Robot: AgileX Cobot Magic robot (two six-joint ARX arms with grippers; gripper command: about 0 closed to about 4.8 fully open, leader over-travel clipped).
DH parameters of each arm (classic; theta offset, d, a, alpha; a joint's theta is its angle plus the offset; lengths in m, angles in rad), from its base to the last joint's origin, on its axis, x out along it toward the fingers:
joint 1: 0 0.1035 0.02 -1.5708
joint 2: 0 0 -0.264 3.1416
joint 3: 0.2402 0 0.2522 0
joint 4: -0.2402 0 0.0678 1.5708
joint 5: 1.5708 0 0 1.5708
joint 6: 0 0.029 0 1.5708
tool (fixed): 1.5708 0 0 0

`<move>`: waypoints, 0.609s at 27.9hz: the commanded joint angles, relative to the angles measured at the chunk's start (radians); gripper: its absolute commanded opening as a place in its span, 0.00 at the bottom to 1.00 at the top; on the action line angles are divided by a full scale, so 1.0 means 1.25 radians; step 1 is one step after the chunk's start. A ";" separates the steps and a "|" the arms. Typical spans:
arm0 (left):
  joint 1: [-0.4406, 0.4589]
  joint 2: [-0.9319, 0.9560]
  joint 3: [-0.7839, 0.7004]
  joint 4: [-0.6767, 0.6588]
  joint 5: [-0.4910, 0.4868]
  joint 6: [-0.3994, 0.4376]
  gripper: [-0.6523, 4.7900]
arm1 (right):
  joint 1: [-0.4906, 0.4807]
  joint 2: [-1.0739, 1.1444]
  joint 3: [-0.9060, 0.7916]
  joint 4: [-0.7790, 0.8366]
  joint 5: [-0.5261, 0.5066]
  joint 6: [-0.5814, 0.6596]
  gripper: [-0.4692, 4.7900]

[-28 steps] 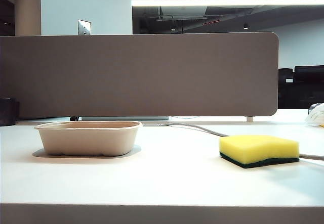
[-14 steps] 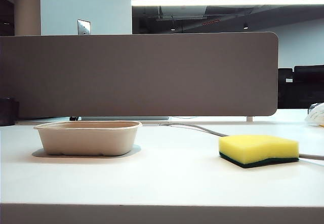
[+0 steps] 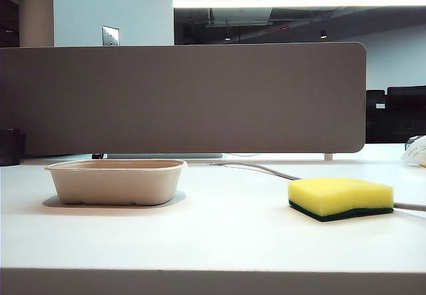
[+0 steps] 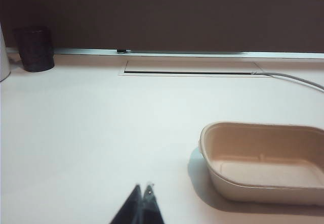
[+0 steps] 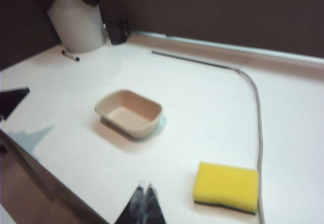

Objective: Take out the cleaning sponge from the paper lunch box and place it on the table.

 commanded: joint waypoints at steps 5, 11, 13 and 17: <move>0.000 0.000 0.001 0.005 0.001 0.001 0.11 | -0.016 -0.045 -0.014 -0.027 0.052 -0.110 0.08; 0.000 0.000 0.001 0.005 0.001 0.001 0.11 | -0.210 -0.055 -0.149 0.042 0.015 -0.094 0.08; 0.000 0.000 0.001 0.005 0.001 0.001 0.11 | -0.278 -0.052 -0.209 0.118 -0.026 -0.066 0.08; 0.000 0.000 0.001 0.005 0.001 0.001 0.11 | -0.362 -0.050 -0.314 0.279 -0.156 -0.041 0.08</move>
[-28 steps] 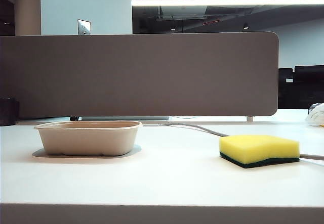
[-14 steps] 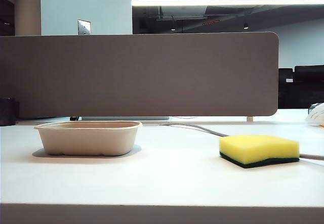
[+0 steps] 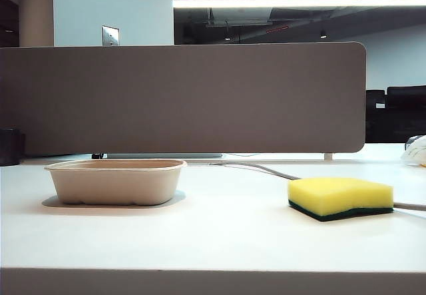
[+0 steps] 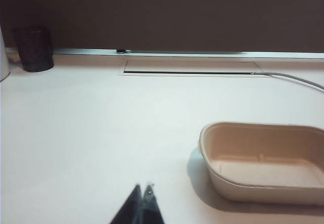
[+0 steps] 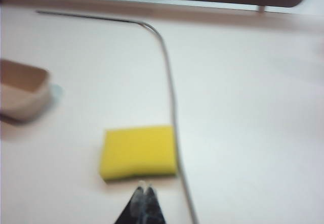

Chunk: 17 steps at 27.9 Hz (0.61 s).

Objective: Take out the cleaning sponge from the paper lunch box and place it on the table.

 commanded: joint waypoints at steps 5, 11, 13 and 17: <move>0.000 0.001 0.001 0.005 0.000 0.001 0.11 | -0.072 -0.004 -0.161 0.284 -0.158 0.016 0.08; 0.000 0.000 0.001 0.005 0.000 0.001 0.11 | -0.147 -0.007 -0.297 0.435 -0.158 0.005 0.08; 0.000 0.001 0.001 0.005 0.000 0.001 0.11 | -0.183 -0.017 -0.325 0.470 -0.158 0.000 0.08; 0.000 0.001 0.001 0.005 0.001 0.001 0.11 | -0.238 -0.043 -0.375 0.524 -0.158 -0.009 0.08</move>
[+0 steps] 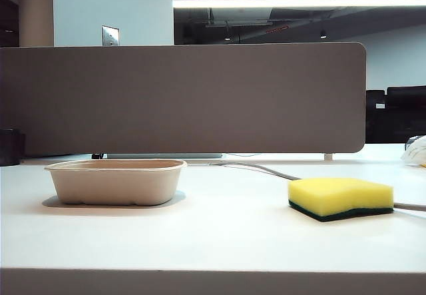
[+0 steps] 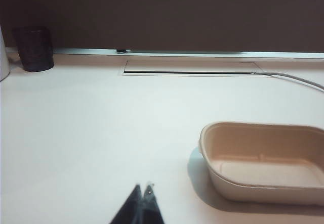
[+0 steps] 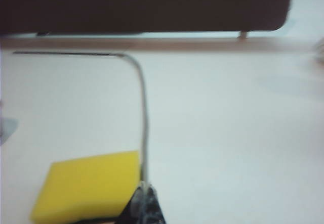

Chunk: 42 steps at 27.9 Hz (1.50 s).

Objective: Take out the cleaning sponge from the paper lunch box and place it on the table.

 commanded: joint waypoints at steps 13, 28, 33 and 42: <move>0.000 0.000 0.001 0.006 0.000 0.001 0.11 | -0.085 -0.080 -0.038 0.013 0.041 -0.060 0.08; 0.000 0.000 0.001 0.006 0.000 0.001 0.11 | -0.041 -0.080 -0.038 0.013 0.125 -0.032 0.08; 0.000 0.000 0.001 0.006 0.000 0.001 0.11 | -0.041 -0.080 -0.038 0.013 0.124 -0.032 0.08; 0.000 0.000 0.001 0.006 0.000 0.001 0.11 | -0.041 -0.080 -0.038 0.013 0.124 -0.032 0.08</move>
